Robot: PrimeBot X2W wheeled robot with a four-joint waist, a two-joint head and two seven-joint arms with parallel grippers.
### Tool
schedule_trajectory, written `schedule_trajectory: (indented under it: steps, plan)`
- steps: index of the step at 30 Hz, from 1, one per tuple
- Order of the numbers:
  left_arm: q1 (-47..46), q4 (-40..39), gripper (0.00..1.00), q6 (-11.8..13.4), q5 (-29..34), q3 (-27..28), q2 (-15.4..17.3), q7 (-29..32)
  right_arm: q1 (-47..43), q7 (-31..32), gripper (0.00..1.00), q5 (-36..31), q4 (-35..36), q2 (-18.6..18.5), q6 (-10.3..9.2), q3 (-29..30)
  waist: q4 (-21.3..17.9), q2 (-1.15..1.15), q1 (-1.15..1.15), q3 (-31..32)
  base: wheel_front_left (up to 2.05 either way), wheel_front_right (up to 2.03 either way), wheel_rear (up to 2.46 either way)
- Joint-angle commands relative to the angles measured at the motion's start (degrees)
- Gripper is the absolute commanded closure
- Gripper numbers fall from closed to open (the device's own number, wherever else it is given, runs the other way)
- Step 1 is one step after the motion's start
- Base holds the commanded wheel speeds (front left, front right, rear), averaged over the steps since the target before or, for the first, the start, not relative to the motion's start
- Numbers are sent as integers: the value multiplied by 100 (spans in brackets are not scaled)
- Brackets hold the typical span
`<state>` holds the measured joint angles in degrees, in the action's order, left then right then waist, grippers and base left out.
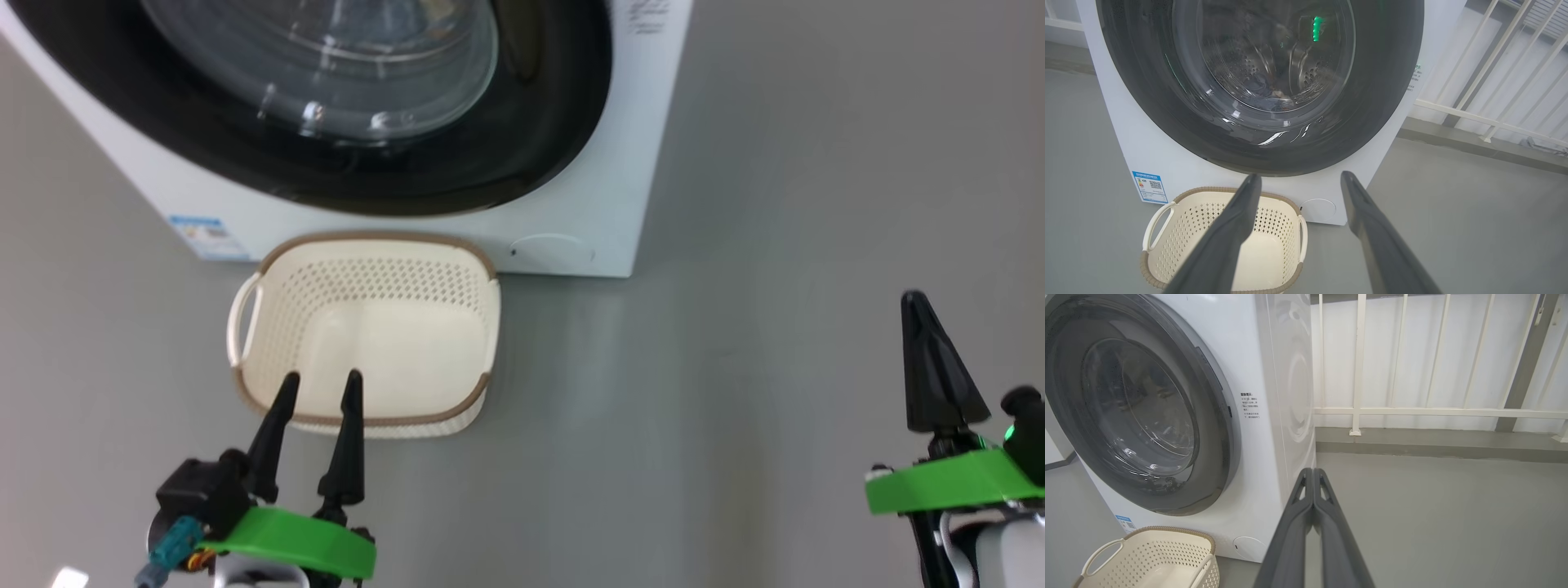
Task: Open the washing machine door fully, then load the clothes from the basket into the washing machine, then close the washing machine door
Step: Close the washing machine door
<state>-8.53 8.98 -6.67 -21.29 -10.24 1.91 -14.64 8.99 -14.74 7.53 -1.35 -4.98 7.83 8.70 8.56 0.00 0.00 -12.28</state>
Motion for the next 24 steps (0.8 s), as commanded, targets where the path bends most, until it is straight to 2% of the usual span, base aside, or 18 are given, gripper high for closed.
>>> schedule_trajectory:
  steps: [1,16,17,18,19,24]
  plan:
    - [89,-94,0,-15,87,242,97,-36,-152,-26,100,-17,216,61,-34,-48,-374,0,0,381,0,0,0]
    - [459,-52,0,-35,153,503,97,-36,-863,-26,100,60,377,206,-34,279,-721,0,0,896,0,0,0]
    - [492,-49,0,-32,155,507,97,-36,-890,-26,69,103,387,207,-34,309,-734,0,0,940,0,0,0]
    - [525,-45,0,-28,159,513,97,-36,-924,-26,4,149,386,208,-34,315,-747,0,0,983,0,0,0]
    - [556,-43,0,-25,166,521,97,-36,-959,-26,0,182,378,208,-34,306,-759,0,0,1020,0,0,0]
    - [643,-94,0,10,223,569,97,-36,-1062,-26,0,155,384,209,-34,297,-784,0,0,1115,0,0,0]
